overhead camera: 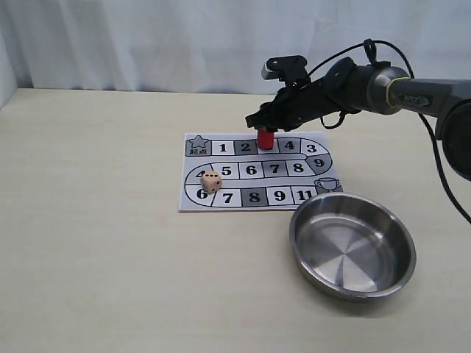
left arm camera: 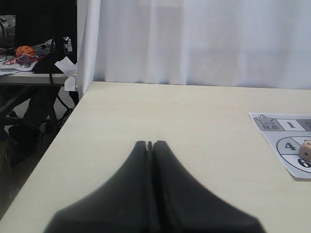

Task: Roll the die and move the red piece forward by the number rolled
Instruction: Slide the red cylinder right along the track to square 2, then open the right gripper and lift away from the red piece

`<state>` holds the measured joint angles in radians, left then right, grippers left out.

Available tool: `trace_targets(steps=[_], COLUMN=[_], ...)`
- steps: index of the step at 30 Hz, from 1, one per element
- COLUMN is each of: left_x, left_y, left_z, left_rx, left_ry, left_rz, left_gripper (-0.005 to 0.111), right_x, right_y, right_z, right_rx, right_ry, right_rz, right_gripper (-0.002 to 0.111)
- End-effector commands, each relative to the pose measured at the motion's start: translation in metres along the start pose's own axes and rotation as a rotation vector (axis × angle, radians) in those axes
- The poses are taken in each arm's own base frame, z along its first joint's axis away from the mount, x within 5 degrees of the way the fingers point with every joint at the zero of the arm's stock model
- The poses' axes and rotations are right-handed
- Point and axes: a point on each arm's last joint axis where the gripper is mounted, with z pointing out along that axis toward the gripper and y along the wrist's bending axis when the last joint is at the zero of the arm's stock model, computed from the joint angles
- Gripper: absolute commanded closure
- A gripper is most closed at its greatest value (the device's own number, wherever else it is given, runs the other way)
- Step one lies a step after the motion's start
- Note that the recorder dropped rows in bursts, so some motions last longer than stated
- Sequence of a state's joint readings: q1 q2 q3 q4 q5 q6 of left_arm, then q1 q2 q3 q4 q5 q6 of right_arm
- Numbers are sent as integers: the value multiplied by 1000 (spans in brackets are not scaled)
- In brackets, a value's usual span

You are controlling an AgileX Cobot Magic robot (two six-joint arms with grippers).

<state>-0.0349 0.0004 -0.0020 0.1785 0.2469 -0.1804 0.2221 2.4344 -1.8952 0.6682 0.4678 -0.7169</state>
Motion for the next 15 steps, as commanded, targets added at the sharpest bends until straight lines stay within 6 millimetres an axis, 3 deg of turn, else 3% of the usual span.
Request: trace_targets(steps=[1,5,11,15], left_x=[-1,-1,-1,-1], left_y=[0,0,0,0], left_z=[0,0,0,0], left_rx=[3,3,3,3], left_ry=[-11,-11,-11,-11], left_rz=[-8,-8,-8,-8], left_gripper=[107,107,107,107], right_x=[11,11,11,11], right_y=[-1,-1,-1,-1], right_z=[5,5,5,5], right_rx=[-16,-16,-18,-19], right_ry=[59,59,62,64], right_rz=[-30,-30,-30,-22], right_gripper=[104,100,74,63])
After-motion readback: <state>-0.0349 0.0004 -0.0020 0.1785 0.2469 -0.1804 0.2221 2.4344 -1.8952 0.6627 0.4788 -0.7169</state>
